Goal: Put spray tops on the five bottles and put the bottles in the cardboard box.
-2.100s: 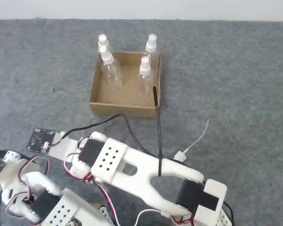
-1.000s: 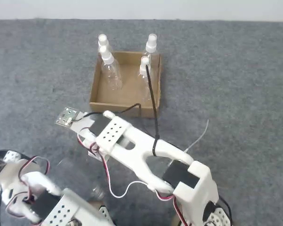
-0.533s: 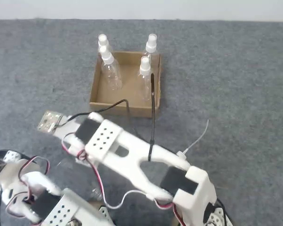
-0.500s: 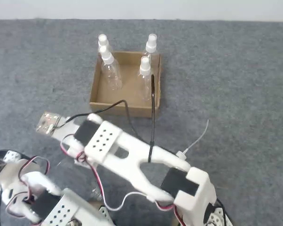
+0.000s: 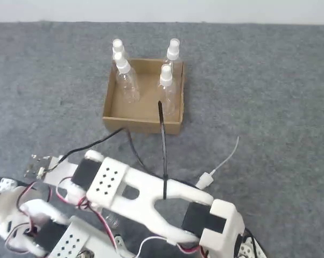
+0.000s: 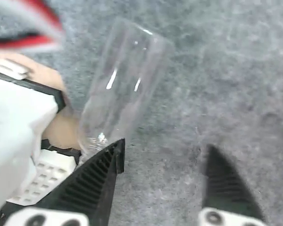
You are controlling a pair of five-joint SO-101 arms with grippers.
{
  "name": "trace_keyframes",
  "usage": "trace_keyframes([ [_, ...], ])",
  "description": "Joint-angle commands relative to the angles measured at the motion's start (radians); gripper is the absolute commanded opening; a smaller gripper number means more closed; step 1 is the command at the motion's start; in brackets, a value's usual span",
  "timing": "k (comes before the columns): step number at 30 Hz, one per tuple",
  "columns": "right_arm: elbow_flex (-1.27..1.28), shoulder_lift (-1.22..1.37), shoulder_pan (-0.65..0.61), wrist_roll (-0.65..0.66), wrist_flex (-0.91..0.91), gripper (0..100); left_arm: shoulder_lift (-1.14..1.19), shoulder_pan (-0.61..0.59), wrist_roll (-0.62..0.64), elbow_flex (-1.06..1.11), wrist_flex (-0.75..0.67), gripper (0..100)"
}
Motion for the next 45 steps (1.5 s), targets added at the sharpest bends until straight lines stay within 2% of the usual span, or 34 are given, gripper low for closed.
trace_keyframes([
  [1, -0.068, -0.030, -0.024, -0.012, -0.019, 36.8, -0.018, -0.029, 0.020, -0.059, -0.063, 1],
  [12, -0.069, 0.199, -0.012, -0.006, -0.104, 36.9, -0.018, -0.046, 0.020, -0.059, -0.064, 1],
  [18, -0.069, 0.231, 0.079, -0.011, -0.101, 36.5, -0.018, -0.046, 0.020, -0.058, -0.063, 1],
  [24, -0.075, 0.229, 0.168, -0.003, -0.105, 25.8, -0.018, -0.044, 0.020, -0.058, -0.063, 1],
  [28, -0.075, 0.228, 0.180, -0.002, -0.094, 25.2, -0.018, -0.041, 0.020, -0.058, -0.063, 1],
  [36, -0.072, 0.051, 0.179, -0.002, 0.007, 25.0, -0.018, -0.031, 0.017, -0.058, -0.063, 2],
  [39, -0.069, -0.027, 0.180, -0.002, 0.064, 24.9, -0.017, 0.035, 0.003, -0.042, -0.052, 6],
  [42, -0.069, -0.101, 0.179, -0.002, 0.125, 24.9, -0.017, 0.114, -0.094, -0.012, -0.052, 10],
  [45, -0.069, -0.173, 0.193, -0.005, 0.182, 24.9, -0.017, 0.144, -0.138, -0.005, -0.052, 10],
])
